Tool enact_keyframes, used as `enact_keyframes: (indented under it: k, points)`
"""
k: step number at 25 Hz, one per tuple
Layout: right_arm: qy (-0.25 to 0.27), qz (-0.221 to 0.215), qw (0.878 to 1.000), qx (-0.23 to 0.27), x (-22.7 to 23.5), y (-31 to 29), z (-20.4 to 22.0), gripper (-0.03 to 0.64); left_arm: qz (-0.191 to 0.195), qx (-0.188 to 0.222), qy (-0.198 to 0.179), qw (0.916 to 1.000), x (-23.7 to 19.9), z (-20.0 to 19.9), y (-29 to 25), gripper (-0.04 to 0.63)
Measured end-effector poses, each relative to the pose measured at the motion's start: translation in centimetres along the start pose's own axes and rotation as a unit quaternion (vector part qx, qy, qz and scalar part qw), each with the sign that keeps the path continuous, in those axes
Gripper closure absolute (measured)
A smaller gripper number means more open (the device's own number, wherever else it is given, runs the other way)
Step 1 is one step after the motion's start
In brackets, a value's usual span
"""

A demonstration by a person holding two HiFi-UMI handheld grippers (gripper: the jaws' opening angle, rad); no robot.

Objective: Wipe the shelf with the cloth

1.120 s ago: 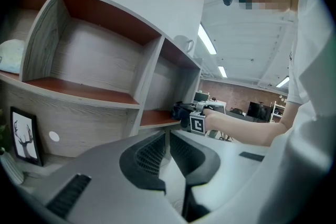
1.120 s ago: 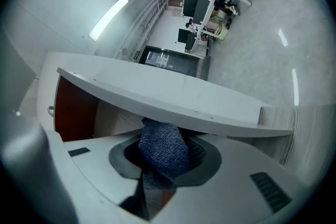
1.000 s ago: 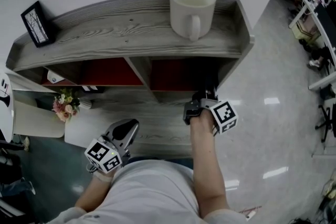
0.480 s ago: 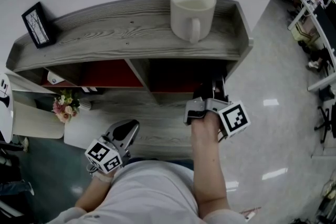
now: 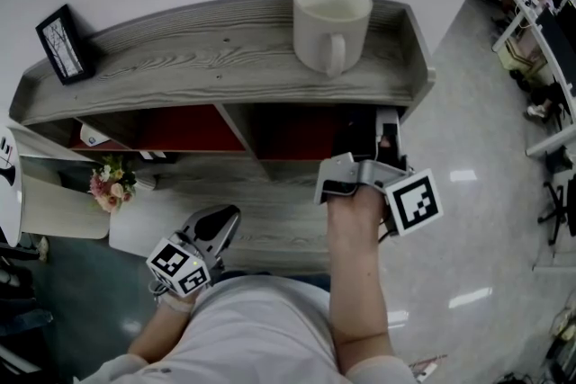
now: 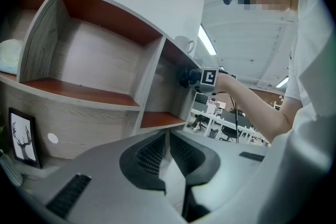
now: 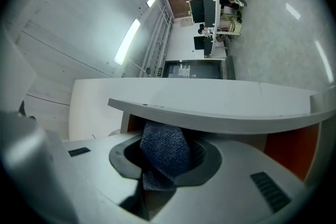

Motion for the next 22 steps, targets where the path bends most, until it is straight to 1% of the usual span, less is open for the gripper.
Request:
enact_keyframes:
  k: [3, 11, 15, 19, 22]
  points:
    - [0.001, -0.001, 1.0, 0.016, 0.2, -1.0, 0.2, 0.505, 0.0, -0.001, 0.0, 1.0, -0.1, -0.1, 0.0, 0.558]
    - [0.001, 0.015, 0.999, 0.05, 2.0, -3.2, 0.7, 0.505, -0.01, 0.001, 0.003, 0.9999, -0.3, 0.0, 0.3, 0.558]
    - [0.004, 0.03, 0.998, 0.057, 3.3, -3.8, 0.9, 0.505, -0.014, 0.002, 0.006, 0.9999, -0.4, 0.0, 0.5, 0.558]
    - [-0.007, 0.046, 0.997, 0.055, 4.9, -4.4, 1.2, 0.505, -0.016, 0.002, 0.007, 0.9998, -0.5, 0.1, 0.6, 0.558]
    - [-0.001, 0.058, 0.997, 0.056, 6.0, -4.6, 1.4, 0.505, -0.017, 0.003, 0.007, 0.9998, -0.5, 0.2, 0.6, 0.558]
Point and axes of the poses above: the fingertips, and each gripper's own axes: y backward along the fingers, x to its right, z out of its underside, the point moved 7 cm from there along y, backward along the fingers, and after that the axes turned 13 degrees about z, right-handed, at the moved point
